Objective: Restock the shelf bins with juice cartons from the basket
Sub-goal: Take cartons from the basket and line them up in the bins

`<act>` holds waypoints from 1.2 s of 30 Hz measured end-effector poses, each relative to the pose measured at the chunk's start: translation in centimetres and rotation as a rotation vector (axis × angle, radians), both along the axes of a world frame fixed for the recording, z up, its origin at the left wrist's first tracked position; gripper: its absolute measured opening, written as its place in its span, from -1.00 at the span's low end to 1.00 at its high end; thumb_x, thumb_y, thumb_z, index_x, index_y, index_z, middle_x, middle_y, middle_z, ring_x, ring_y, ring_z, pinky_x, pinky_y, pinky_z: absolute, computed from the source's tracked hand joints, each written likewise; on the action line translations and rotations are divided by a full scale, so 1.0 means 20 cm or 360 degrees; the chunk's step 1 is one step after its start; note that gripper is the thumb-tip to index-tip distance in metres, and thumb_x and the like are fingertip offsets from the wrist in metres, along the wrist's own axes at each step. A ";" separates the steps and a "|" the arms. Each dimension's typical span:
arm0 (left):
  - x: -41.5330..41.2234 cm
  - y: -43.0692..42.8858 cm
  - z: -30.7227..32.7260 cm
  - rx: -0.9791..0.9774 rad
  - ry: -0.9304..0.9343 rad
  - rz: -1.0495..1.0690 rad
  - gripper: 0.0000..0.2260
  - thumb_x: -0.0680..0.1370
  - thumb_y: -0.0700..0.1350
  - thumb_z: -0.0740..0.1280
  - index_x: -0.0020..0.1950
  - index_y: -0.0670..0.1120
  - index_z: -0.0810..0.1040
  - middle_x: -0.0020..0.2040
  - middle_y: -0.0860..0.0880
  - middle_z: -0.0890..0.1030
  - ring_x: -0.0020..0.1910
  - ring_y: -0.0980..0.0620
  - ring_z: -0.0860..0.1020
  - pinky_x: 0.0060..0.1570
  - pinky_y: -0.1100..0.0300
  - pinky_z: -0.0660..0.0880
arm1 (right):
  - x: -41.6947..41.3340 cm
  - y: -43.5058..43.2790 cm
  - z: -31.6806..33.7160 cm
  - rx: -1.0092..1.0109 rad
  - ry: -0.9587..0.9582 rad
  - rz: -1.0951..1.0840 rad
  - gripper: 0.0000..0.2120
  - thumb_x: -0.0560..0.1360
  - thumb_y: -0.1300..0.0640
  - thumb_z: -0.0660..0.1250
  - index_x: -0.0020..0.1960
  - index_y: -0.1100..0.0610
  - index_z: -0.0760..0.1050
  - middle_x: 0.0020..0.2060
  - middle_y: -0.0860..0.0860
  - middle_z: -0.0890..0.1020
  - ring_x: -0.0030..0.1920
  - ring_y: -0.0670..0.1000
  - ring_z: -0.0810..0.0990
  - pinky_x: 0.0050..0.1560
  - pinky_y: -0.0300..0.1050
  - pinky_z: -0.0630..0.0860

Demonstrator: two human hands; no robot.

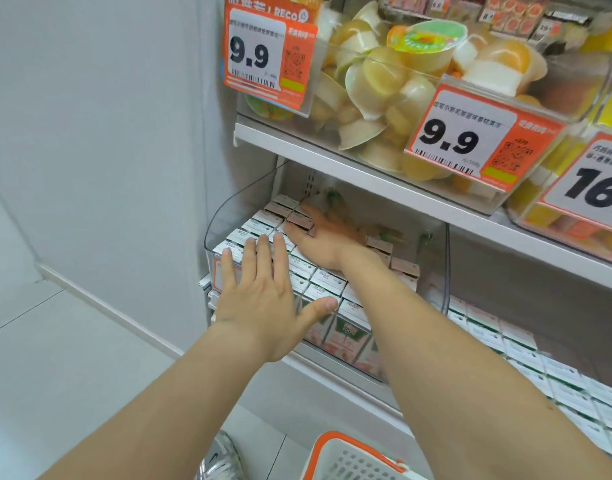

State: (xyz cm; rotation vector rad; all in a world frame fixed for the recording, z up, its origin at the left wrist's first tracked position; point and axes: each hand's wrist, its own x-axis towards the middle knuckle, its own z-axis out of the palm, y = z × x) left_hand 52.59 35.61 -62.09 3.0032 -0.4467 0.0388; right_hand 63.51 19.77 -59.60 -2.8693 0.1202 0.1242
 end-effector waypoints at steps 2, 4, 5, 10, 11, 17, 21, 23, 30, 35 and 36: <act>0.00 0.01 0.00 -0.0026 0.0006 -0.0021 0.09 0.43 0.62 -0.34 0.64 -0.19 -0.41 0.70 -0.18 -0.23 0.68 -0.18 -0.24 0.58 -0.31 -0.28 | 0.01 -0.01 -0.02 0.0008 0.0019 0.0020 -0.20 0.45 -0.61 -0.07 0.61 -0.34 -0.05 0.60 -0.10 0.30 0.64 0.15 0.14 0.54 0.27 0.15; 0.00 0.03 0.00 -0.0061 0.0038 -0.0041 0.09 0.43 0.63 -0.30 0.65 -0.18 -0.39 0.70 -0.16 -0.24 0.68 -0.16 -0.24 0.59 -0.29 -0.28 | 0.05 -0.01 -0.03 0.0021 0.0047 0.0020 -0.08 0.36 -0.68 -0.09 0.62 -0.33 -0.09 0.64 -0.10 0.21 0.66 0.14 0.07 0.56 0.29 0.12; 0.00 0.04 0.00 -0.0084 0.0042 -0.0051 0.11 0.42 0.64 -0.29 0.66 -0.17 -0.37 0.70 -0.15 -0.22 0.68 -0.15 -0.23 0.60 -0.27 -0.27 | 0.08 -0.01 -0.02 0.0036 0.0045 0.0002 0.00 0.30 -0.73 -0.10 0.63 -0.31 -0.09 0.68 -0.09 0.11 0.68 0.13 0.00 0.58 0.31 0.09; 0.03 0.09 -0.01 -0.0191 -0.0177 -0.0043 0.17 0.38 0.67 -0.28 0.70 -0.18 -0.14 0.66 -0.15 0.09 0.63 -0.16 0.05 0.61 -0.15 0.02 | 0.21 0.08 0.07 -0.0175 -0.0148 -0.0053 0.00 0.38 -0.65 -0.13 0.65 -0.10 0.15 0.64 0.06 0.24 0.61 0.22 0.21 0.54 0.31 0.19; 0.03 0.10 -0.01 -0.0216 -0.0178 -0.0035 0.18 0.37 0.68 -0.27 0.70 -0.18 -0.14 0.67 -0.15 0.07 0.64 -0.16 0.03 0.61 -0.13 0.01 | 0.23 0.12 0.07 -0.0140 -0.0171 -0.0004 -0.08 0.44 -0.59 -0.07 0.65 -0.10 0.15 0.63 0.05 0.26 0.60 0.22 0.24 0.53 0.29 0.21; 0.04 0.08 0.00 -0.0276 0.0041 0.0171 0.37 0.12 0.73 -0.43 0.64 -0.23 -0.37 0.68 -0.19 -0.31 0.66 -0.17 -0.32 0.60 -0.22 -0.27 | 0.27 0.25 0.01 0.0180 -0.0122 0.0046 -0.19 0.53 -0.45 0.11 0.64 -0.15 -0.06 0.55 0.06 0.39 0.50 0.22 0.39 0.49 0.22 0.28; 0.05 0.07 0.01 -0.0276 0.0104 0.0180 0.34 0.16 0.74 -0.32 0.59 -0.23 -0.48 0.65 -0.19 -0.41 0.64 -0.18 -0.38 0.59 -0.25 -0.31 | 0.26 0.27 0.02 0.0314 -0.0111 0.0038 -0.26 0.49 -0.38 0.21 0.53 -0.17 -0.01 0.38 0.06 0.51 0.35 0.24 0.52 0.43 0.24 0.35; 0.05 0.07 0.01 -0.0257 0.0116 0.0187 0.33 0.17 0.73 -0.30 0.59 -0.23 -0.48 0.65 -0.20 -0.40 0.64 -0.19 -0.38 0.58 -0.26 -0.31 | 0.25 0.27 0.02 0.0281 -0.0103 0.0030 -0.26 0.52 -0.35 0.20 0.56 -0.11 0.00 0.41 0.08 0.48 0.39 0.23 0.48 0.44 0.23 0.33; 0.03 0.08 0.04 -0.0225 0.0218 0.0158 0.32 0.17 0.76 -0.27 0.64 -0.14 -0.43 0.68 -0.16 -0.32 0.65 -0.19 -0.35 0.57 -0.31 -0.32 | 0.19 0.28 0.05 0.0145 -0.0037 0.0124 -0.25 0.63 -0.33 0.05 0.68 -0.04 -0.11 0.60 0.14 0.26 0.60 0.24 0.20 0.55 0.28 0.12; -0.02 0.05 0.09 -0.0070 0.0165 0.0023 0.09 0.43 0.62 -0.19 0.67 -0.14 -0.34 0.69 -0.14 -0.30 0.65 -0.22 -0.35 0.55 -0.34 -0.33 | 0.10 0.13 0.02 0.0046 -0.0407 -0.0105 -0.50 0.67 -0.18 0.04 0.49 0.06 0.31 0.45 0.17 0.44 0.47 0.24 0.37 0.46 0.21 0.30; -0.03 0.03 0.10 -0.0065 0.0150 -0.0020 0.03 0.49 0.58 -0.17 0.68 -0.13 -0.33 0.69 -0.13 -0.30 0.65 -0.22 -0.34 0.55 -0.34 -0.32 | 0.06 0.08 0.02 -0.0058 -0.0513 -0.0232 -0.55 0.67 -0.14 0.07 0.45 0.07 0.35 0.39 0.17 0.48 0.41 0.25 0.42 0.40 0.19 0.35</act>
